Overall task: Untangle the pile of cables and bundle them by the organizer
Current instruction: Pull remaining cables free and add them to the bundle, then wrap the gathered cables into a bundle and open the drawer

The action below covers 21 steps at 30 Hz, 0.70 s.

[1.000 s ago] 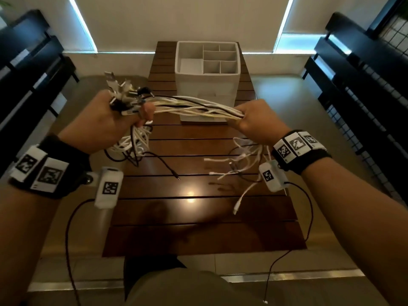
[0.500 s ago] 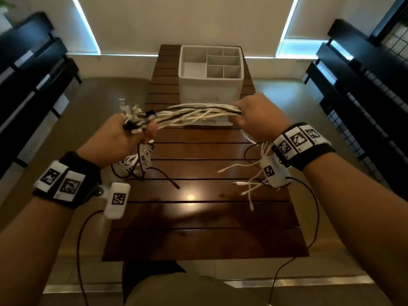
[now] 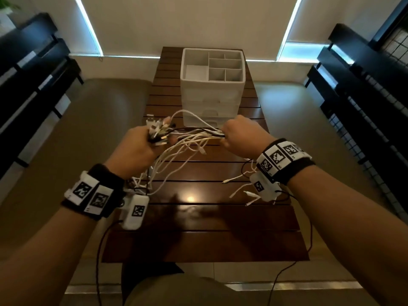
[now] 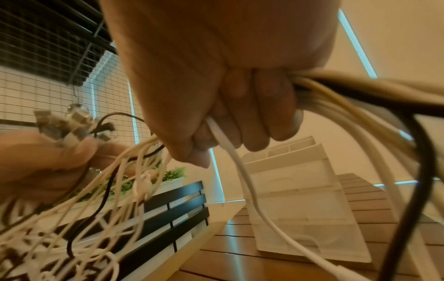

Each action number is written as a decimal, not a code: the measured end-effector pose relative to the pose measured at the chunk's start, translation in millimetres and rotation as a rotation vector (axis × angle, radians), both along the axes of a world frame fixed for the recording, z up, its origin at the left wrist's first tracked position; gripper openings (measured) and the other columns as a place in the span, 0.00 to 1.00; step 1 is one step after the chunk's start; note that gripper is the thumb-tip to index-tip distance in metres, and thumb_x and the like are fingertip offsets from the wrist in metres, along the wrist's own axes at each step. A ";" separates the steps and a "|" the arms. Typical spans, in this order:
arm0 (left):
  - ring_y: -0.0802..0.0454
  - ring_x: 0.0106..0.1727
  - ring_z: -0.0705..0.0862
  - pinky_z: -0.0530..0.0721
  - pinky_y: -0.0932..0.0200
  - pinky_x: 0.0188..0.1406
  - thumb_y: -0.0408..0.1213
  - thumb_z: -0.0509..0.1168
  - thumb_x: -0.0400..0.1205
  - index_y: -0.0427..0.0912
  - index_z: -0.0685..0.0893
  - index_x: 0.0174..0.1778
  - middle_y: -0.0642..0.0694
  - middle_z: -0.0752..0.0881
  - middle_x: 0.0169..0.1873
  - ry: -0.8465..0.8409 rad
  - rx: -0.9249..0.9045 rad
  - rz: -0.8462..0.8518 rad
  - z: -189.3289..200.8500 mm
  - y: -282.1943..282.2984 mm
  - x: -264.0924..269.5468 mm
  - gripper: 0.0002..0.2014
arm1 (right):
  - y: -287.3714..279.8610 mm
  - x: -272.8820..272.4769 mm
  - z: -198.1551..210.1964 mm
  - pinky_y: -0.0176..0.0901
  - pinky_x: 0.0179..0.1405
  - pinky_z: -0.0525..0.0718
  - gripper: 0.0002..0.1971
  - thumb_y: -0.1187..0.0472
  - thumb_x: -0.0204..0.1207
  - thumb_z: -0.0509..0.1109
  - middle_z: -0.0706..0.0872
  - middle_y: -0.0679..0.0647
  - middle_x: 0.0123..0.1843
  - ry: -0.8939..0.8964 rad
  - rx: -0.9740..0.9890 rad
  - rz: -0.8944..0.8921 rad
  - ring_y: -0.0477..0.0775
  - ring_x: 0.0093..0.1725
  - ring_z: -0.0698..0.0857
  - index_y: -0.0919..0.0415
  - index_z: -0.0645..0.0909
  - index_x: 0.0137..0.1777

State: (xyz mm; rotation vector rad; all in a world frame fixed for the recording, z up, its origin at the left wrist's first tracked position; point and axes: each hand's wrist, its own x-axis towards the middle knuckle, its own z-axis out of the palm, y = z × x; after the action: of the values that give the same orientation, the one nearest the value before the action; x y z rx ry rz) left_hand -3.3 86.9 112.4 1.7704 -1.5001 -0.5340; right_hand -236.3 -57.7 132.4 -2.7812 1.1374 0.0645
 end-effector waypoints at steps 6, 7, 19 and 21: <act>0.77 0.49 0.86 0.82 0.76 0.55 0.40 0.76 0.85 0.40 0.89 0.70 0.50 0.91 0.61 0.083 -0.205 0.105 12.2 -2.2 4.1 0.18 | 2.4 -2.2 4.2 0.50 0.40 0.77 0.12 0.53 0.85 0.67 0.73 0.51 0.34 0.025 -0.065 -0.046 0.60 0.38 0.80 0.55 0.76 0.40; 0.73 0.53 0.88 0.85 0.71 0.59 0.37 0.75 0.86 0.35 0.87 0.71 0.49 0.91 0.61 0.214 -0.208 0.106 16.7 1.2 8.0 0.19 | -2.2 -7.5 1.4 0.51 0.41 0.77 0.11 0.52 0.85 0.68 0.75 0.52 0.36 0.031 -0.077 -0.085 0.62 0.40 0.81 0.56 0.79 0.43; 0.64 0.55 0.90 0.86 0.63 0.57 0.38 0.76 0.85 0.43 0.93 0.63 0.53 0.94 0.54 0.067 -0.088 -0.168 12.8 -8.5 -52.1 0.11 | 17.5 12.8 -5.9 0.51 0.39 0.79 0.12 0.52 0.86 0.64 0.75 0.52 0.35 0.123 -0.087 0.006 0.60 0.38 0.80 0.57 0.85 0.55; 0.59 0.55 0.91 0.88 0.53 0.60 0.39 0.76 0.85 0.46 0.93 0.61 0.52 0.94 0.53 0.010 -0.071 -0.196 1.8 -16.0 -54.8 0.10 | 24.4 19.2 -1.6 0.50 0.40 0.79 0.10 0.51 0.86 0.63 0.76 0.49 0.37 0.058 -0.073 0.053 0.58 0.38 0.80 0.53 0.82 0.58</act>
State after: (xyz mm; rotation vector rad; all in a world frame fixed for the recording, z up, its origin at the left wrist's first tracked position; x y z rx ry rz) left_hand -58.0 70.9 114.2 1.5746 -1.6750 -0.5785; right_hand -217.1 -33.3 130.8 -2.8915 1.1010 0.1126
